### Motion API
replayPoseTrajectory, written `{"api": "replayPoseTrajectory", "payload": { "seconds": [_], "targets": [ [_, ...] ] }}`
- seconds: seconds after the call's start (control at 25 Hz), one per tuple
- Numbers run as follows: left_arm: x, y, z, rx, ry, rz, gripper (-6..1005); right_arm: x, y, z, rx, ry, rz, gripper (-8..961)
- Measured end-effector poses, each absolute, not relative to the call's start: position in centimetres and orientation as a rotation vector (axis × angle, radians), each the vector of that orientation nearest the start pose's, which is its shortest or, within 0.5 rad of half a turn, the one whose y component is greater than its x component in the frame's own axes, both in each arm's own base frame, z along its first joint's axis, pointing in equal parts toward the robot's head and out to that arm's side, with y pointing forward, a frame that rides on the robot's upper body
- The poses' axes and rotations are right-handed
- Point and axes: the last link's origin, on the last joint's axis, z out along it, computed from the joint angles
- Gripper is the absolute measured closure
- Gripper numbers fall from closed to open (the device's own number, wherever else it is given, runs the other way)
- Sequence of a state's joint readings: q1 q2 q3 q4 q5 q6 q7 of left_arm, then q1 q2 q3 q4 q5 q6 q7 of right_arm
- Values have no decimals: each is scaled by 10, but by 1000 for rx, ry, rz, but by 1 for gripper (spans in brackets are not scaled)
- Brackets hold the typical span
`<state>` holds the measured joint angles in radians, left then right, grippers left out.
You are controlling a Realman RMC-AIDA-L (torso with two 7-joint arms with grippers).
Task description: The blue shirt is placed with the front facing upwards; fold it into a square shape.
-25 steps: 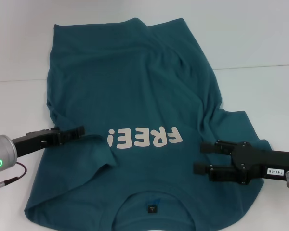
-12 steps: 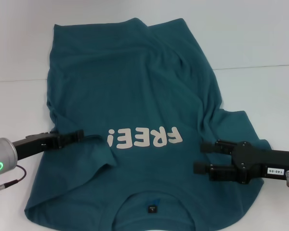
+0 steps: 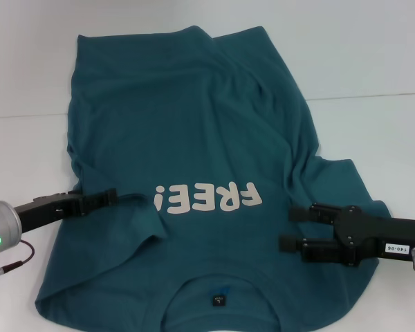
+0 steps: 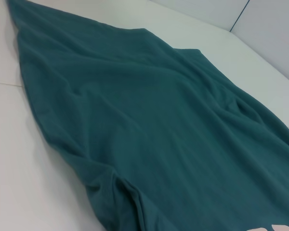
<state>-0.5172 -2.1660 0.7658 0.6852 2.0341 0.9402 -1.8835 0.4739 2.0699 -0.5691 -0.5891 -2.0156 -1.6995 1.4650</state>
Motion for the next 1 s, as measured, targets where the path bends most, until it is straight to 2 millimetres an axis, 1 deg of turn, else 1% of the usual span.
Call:
{"api": "replayPoseTrajectory", "payload": {
  "seconds": [0.44, 1.0],
  "targets": [
    [-300, 374, -28, -2133, -1287, -494, 80, 278, 298, 5, -2688, 887, 908, 67],
    [-290, 381, -33, -2154, -1272, -506, 80, 279, 298, 6, -2688, 885, 904, 67]
  ]
}}
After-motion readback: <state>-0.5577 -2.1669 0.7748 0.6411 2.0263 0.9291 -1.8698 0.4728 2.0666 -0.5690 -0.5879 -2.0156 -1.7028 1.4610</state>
